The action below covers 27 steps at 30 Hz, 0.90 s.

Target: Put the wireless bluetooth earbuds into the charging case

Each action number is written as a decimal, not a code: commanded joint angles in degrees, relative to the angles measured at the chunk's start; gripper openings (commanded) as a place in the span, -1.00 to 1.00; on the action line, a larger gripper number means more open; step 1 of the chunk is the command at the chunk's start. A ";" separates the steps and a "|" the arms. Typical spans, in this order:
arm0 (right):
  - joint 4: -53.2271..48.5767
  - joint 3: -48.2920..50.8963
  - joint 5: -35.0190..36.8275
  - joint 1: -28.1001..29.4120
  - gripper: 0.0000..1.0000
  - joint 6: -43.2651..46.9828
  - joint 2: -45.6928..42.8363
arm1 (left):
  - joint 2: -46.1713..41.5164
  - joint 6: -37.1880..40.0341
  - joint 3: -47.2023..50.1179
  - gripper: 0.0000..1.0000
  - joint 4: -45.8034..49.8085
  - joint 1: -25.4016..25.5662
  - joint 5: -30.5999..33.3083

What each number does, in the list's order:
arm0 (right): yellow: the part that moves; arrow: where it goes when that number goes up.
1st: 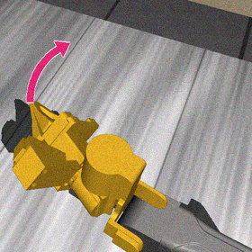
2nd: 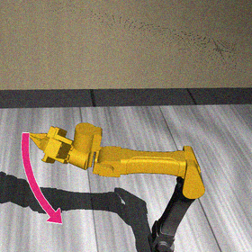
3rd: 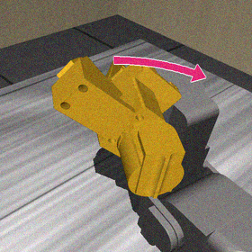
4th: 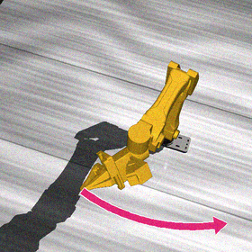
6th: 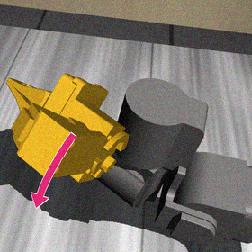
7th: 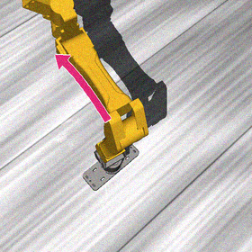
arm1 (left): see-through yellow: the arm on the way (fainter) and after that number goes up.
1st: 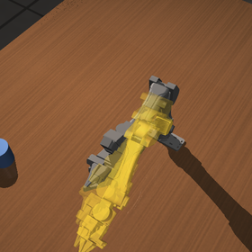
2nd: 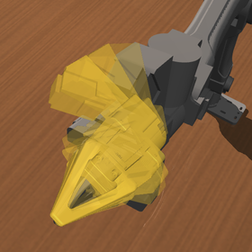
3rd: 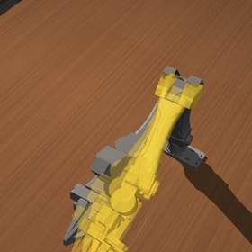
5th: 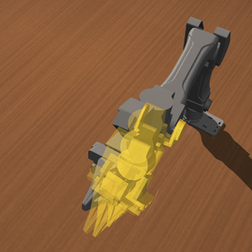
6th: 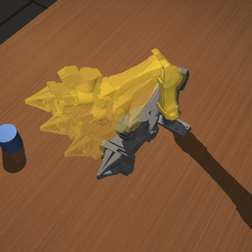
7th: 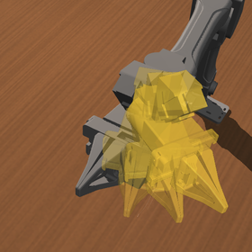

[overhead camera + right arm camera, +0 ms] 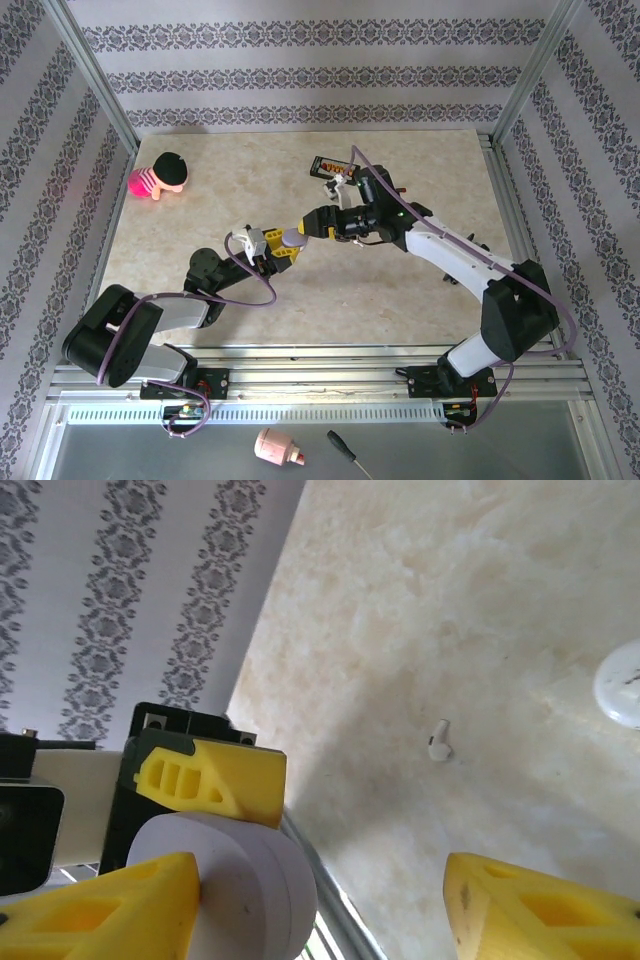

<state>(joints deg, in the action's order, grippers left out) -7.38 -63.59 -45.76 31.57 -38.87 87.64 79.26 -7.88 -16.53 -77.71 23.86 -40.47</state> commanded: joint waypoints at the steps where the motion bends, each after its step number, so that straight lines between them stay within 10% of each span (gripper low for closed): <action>1: 20.47 5.95 -6.70 0.21 0.28 -17.40 -0.39 | -1.56 -1.07 -2.13 -0.39 -4.04 -0.82 1.14; 18: 61.77 16.80 -8.43 1.39 -0.17 -47.31 7.44 | 2.41 0.87 -5.48 -0.39 -4.11 -0.74 4.01; 27: 59.95 17.41 -7.06 0.12 -0.53 -45.34 7.57 | 2.42 2.18 -4.18 -0.17 -4.03 -0.74 4.77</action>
<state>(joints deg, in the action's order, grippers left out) 51.29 -47.07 -51.96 31.70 -85.34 94.98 82.02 -6.79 -19.44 -77.71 23.44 -36.27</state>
